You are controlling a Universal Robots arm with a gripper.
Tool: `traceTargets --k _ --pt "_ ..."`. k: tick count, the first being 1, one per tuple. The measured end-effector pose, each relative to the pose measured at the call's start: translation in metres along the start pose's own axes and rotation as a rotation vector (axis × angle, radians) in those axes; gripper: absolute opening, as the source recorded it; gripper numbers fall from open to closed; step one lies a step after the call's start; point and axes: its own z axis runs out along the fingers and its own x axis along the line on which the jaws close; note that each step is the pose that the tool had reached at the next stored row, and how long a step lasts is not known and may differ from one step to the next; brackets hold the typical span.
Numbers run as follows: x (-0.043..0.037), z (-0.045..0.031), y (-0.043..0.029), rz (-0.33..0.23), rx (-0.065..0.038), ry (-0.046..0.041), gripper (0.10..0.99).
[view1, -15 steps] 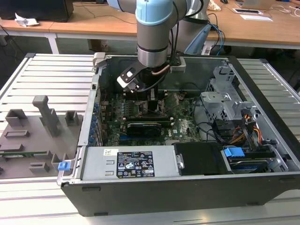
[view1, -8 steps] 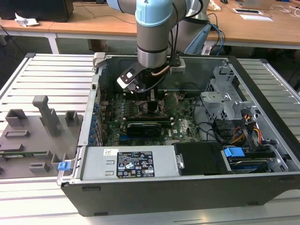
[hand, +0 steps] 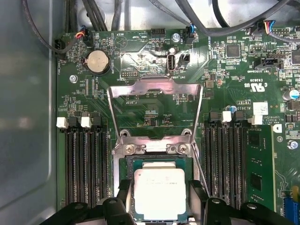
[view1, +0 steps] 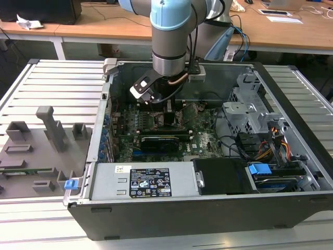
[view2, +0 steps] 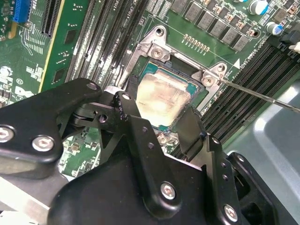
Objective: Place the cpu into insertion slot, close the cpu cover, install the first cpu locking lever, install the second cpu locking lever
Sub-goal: 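Place the cpu into insertion slot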
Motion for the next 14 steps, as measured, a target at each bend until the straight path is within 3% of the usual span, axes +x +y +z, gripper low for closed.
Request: traceTargets --k 10,14 --pt "0.0034 0.0007 -0.0001 0.0 0.0 -0.0002 0.6" --pt "0.0036 -0.0068 0.0003 0.0 0.0 -0.0045 0.6"
